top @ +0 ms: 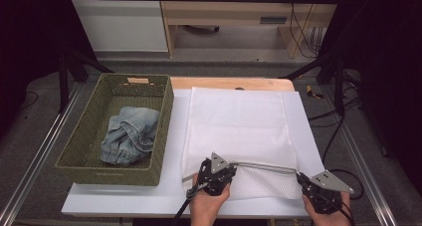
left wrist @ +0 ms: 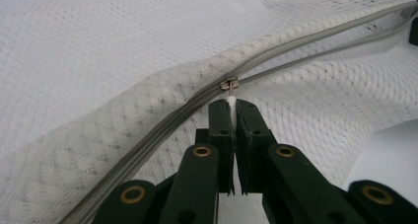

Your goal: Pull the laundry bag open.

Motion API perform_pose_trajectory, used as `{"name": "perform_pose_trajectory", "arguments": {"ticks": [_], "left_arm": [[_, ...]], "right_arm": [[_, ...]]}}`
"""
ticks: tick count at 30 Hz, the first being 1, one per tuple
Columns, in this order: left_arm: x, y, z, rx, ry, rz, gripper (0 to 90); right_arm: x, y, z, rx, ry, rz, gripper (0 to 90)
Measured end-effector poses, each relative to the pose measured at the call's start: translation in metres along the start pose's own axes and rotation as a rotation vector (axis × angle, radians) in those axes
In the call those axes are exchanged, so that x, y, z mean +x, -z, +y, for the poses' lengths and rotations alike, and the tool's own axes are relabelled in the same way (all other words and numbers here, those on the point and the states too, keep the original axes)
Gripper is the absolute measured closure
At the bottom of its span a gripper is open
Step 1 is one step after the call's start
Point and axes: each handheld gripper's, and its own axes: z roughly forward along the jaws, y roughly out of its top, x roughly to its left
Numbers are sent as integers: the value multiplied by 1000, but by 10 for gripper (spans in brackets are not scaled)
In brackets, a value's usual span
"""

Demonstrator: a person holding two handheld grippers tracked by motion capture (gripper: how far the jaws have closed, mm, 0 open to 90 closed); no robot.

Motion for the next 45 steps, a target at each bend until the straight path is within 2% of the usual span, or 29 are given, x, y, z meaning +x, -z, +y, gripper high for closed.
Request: {"name": "perform_pose_trajectory", "arguments": {"ticks": [2, 5, 7, 11, 15, 19, 26, 29, 31, 35, 39, 45], "left_arm": [[2, 1, -1, -1, -18, -1, 868], [4, 3, -2, 13, -11, 10, 868], [6, 7, -1, 18, -28, 14, 867], [6, 10, -2, 13, -3, 21, 867], [8, 9, -2, 10, -20, 15, 868], [8, 10, -4, 10, -6, 15, 868], [9, 18, -3, 15, -21, 21, 868], [8, 19, -4, 14, -4, 30, 868], [8, 19, -5, 16, 5, 31, 868], [11, 18, -5, 25, -17, 26, 867], [11, 17, -7, 31, -8, 29, 867], [11, 14, -8, 45, -19, 30, 868]], "right_arm": [[-1, -1, 0, 1, 1, -1, 865], [0, -2, 1, 4, -2, 0, 864], [0, -2, 2, 3, 0, -2, 864], [0, -3, 2, 5, 7, -3, 865], [-1, -3, 1, 3, 6, -1, 865], [-1, -4, 1, 9, 7, 1, 864], [0, -4, 3, 1, 2, 3, 864], [0, -5, 3, 4, 4, 8, 865], [0, -5, 3, 2, 4, 7, 865], [0, -5, 2, 6, -2, 9, 865], [-1, -6, 2, 6, 1, 11, 865], [-2, -6, 1, 23, -6, 12, 865]]}}
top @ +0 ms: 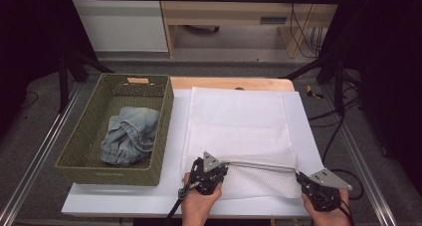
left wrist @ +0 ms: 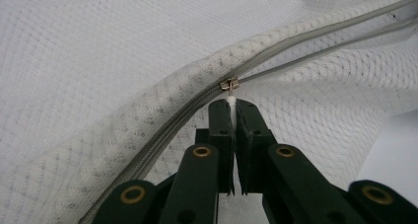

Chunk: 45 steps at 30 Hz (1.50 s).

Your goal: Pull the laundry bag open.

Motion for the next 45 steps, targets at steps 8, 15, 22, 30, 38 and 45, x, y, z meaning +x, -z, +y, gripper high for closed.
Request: {"name": "perform_pose_trajectory", "arguments": {"ticks": [8, 15, 22, 30, 38, 45], "left_arm": [[-3, -6, 1, 20, -21, -5, 868], [0, -7, -1, 23, -36, -8, 868], [0, 0, -5, 24, -40, 5, 868], [5, 9, -13, 24, -42, 7, 868], [8, 22, -26, 27, -38, 18, 867], [12, 31, -34, 33, -41, 32, 868]], "right_arm": [[-4, -3, -2, 43, -25, 4, 865], [-5, -4, -3, 55, -33, 5, 866], [-6, -5, -4, 59, -30, 5, 866], [-7, -5, -5, 59, -22, 6, 866], [-6, -6, -5, 66, -30, 7, 866], [-5, -5, -6, 72, -25, 3, 866]]}}
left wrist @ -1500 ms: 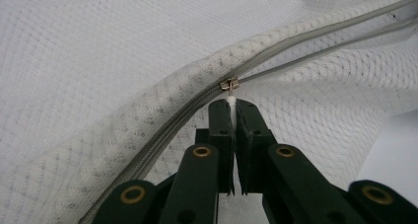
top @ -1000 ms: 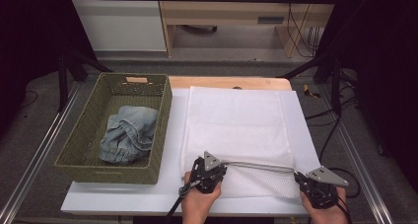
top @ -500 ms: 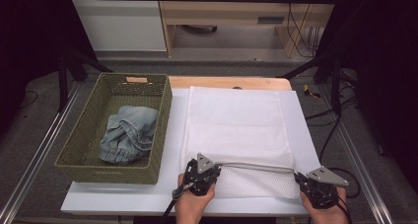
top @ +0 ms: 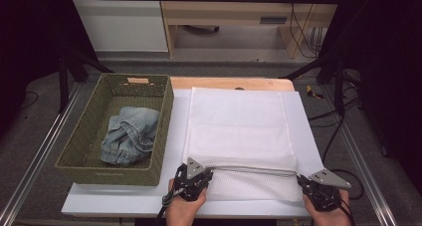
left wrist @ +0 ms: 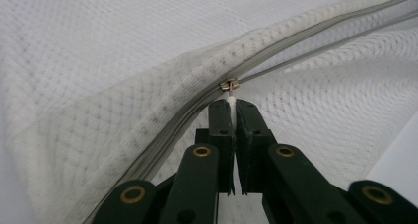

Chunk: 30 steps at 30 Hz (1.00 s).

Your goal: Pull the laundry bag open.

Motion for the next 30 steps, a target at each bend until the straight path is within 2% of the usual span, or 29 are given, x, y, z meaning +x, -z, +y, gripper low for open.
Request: {"name": "perform_pose_trajectory", "arguments": {"ticks": [7, 16, 20, 27, 30], "left_arm": [[7, 8, -10, 6, -1, 13, 868], [7, 14, -16, 6, 18, 24, 868], [9, 17, -18, 17, -1, 29, 868], [10, 20, -28, 23, -5, 37, 867], [9, 21, -32, 17, 23, 34, 867]], "right_arm": [[0, 1, -1, -1, 1, -2, 866], [0, 3, -2, 2, 0, 1, 866], [0, 3, -3, 4, -7, 0, 866], [-3, 2, -6, 16, -14, -12, 867], [-6, 2, -9, 17, -20, -16, 866]]}}
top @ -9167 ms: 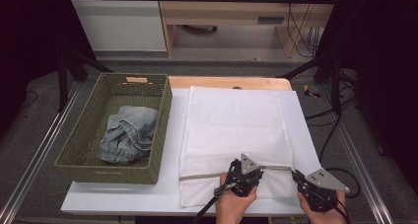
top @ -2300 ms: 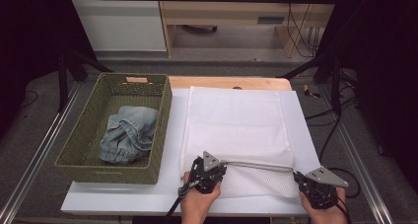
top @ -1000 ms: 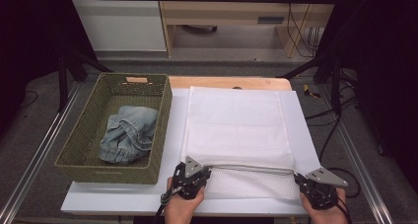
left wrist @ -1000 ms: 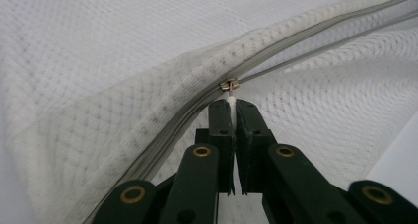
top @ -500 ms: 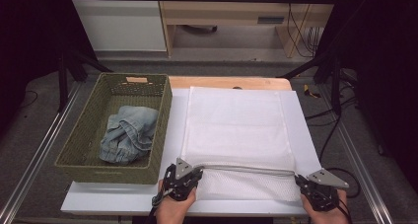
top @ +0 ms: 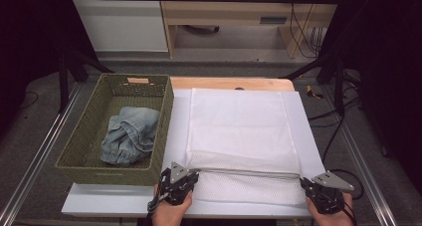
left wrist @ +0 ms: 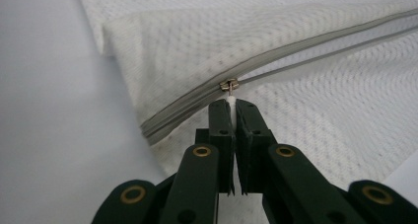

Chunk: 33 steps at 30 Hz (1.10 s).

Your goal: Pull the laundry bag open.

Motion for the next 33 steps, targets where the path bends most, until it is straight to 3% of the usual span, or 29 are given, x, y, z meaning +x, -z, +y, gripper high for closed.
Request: {"name": "perform_pose_trajectory", "arguments": {"ticks": [2, 7, 11, 15, 21, 23, 28, 33], "left_arm": [[-3, 1, 0, 3, 14, 9, 867], [-1, 6, -1, 8, -34, 13, 867], [-2, 8, -6, -1, 12, 24, 868], [1, 12, -10, -20, -1, 11, 867], [-14, 14, -13, -35, 128, 76, 867], [-14, 14, -13, -34, 123, 82, 867], [-10, 16, -16, -14, 59, 82, 867], [-11, 18, -20, -5, 55, 94, 868]], "right_arm": [[-1, 1, -1, 0, -8, -1, 866], [-1, -3, -1, 3, 7, 6, 866], [0, -7, -1, 16, 18, 6, 866], [0, -10, -1, 27, 15, 10, 866], [-1, -11, 0, 27, 23, 11, 866], [-1, -11, -1, 27, 21, 10, 866], [-1, -11, 0, 33, 19, 6, 866], [-1, -11, 0, 34, 22, 4, 866]]}}
